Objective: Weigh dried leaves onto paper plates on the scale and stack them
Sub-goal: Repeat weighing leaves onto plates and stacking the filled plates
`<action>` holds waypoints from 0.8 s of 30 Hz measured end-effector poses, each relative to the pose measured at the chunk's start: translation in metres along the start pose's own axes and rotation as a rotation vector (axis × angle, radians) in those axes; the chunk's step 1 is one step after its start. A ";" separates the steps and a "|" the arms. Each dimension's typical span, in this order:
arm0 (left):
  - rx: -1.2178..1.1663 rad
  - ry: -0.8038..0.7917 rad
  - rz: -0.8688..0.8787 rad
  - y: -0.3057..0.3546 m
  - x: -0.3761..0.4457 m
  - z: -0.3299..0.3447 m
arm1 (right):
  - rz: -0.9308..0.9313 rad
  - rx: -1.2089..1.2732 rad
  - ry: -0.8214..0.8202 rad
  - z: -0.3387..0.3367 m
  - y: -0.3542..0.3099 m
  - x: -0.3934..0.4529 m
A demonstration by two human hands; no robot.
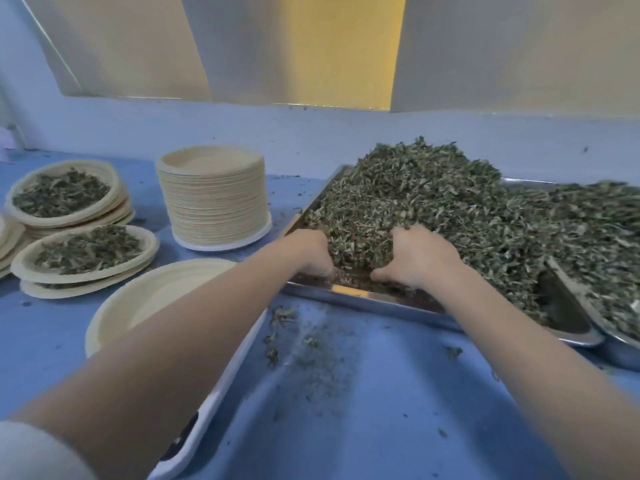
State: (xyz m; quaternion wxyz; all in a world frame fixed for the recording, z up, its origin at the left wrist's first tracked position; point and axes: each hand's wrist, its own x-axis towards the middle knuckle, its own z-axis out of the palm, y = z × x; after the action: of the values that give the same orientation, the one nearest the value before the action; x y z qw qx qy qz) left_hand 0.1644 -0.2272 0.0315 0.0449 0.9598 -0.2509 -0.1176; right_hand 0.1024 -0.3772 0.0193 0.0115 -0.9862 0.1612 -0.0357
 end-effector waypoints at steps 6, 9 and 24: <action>-0.158 -0.033 0.006 0.005 0.025 0.006 | -0.131 0.123 -0.089 0.016 0.003 0.024; -0.271 -0.040 0.121 0.008 0.028 0.006 | -0.281 0.342 -0.143 0.016 0.001 0.031; -0.469 -0.120 0.003 -0.001 0.042 0.012 | -0.416 0.289 -0.227 0.020 -0.009 0.049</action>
State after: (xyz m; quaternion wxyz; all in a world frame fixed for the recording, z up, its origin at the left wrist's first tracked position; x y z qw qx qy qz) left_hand 0.1973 -0.2471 0.0112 0.2516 0.9140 -0.2206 -0.2295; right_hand 0.1527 -0.3835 0.0031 0.1627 -0.9839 -0.0540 0.0510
